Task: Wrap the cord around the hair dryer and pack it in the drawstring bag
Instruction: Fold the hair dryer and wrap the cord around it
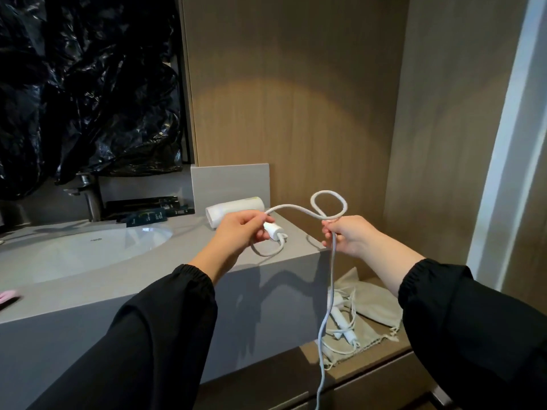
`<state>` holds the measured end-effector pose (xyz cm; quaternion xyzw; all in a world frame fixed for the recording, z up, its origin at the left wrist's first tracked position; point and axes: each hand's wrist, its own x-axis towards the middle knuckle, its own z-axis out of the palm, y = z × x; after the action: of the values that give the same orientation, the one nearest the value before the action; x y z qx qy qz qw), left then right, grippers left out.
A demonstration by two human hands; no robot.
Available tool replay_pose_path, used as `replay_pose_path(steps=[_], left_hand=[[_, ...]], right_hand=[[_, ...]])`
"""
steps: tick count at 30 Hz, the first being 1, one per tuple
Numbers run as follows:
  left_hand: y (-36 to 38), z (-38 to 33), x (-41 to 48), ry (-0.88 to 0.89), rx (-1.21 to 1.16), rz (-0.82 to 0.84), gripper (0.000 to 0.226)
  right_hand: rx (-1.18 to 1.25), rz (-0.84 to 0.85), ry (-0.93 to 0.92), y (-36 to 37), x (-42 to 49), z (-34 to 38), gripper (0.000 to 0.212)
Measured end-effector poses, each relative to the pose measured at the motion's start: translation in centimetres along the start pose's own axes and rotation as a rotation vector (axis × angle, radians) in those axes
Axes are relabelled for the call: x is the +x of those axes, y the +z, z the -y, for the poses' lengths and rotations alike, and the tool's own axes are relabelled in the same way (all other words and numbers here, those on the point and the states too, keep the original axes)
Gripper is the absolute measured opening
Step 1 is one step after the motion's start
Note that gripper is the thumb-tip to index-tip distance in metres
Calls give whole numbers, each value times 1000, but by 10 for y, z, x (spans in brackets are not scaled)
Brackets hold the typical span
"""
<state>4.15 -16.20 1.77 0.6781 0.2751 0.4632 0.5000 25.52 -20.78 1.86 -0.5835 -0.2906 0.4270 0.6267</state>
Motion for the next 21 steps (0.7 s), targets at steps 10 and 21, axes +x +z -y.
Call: replay_pose_path(steps=[10,21], left_hand=[[-20,8,13,-24,-63,-25,30],[-10,6,8,-14,178,112,17]], right_hand=[[-48,405,-83,-70,13,1,61],[-392,263,-124,-29,6,6,37]])
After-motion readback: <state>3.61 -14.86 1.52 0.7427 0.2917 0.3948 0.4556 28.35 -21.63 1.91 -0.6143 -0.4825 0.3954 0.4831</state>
